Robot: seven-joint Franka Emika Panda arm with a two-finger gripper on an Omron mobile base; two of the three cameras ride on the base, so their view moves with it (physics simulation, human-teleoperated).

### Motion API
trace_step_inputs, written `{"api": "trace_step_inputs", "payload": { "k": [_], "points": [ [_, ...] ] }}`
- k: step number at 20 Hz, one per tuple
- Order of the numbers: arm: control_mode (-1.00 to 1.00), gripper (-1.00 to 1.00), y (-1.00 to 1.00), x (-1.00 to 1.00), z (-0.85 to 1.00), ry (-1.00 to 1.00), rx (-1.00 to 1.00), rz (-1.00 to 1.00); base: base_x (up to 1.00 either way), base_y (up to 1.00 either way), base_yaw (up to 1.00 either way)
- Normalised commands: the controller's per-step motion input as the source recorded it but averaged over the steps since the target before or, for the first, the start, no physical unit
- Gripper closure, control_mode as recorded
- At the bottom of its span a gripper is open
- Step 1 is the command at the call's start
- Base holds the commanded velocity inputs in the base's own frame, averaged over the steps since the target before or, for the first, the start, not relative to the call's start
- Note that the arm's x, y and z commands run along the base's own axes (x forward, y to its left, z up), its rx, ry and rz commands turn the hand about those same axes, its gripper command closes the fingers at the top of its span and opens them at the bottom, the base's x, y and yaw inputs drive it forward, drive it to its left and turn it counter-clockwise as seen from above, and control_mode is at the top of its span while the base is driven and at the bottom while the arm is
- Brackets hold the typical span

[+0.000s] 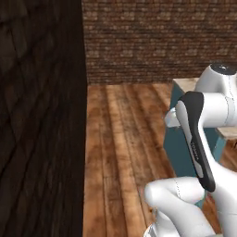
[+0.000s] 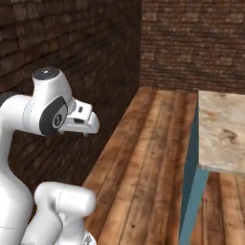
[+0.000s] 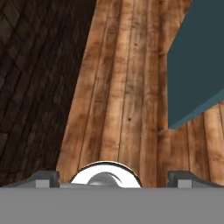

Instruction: There is a tray on the dining counter. Grab the cup, mug, and pitcher and place them on the tray. The pitcher may be placed next to the tray if it cannot fit the tray.

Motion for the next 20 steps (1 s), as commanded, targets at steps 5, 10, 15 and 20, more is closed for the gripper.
{"api": "trace_step_inputs", "payload": {
  "k": [5, 10, 15, 20],
  "points": [
    [1.00, -1.00, 0.00, 0.00, 0.00, 0.00, 0.00, 0.00, 0.98, 0.60, -0.06],
    [1.00, -1.00, 0.00, 0.00, 0.00, 0.00, 0.00, 0.00, 1.00, 0.16, -0.03],
    [1.00, -1.00, 0.00, 0.00, 0.00, 0.00, 0.00, 0.00, 1.00, 0.02, 0.00],
    [1.00, -1.00, 0.00, 0.00, 0.00, 0.00, 0.00, 0.00, 1.00, 0.08, 0.00]
  ]
}}
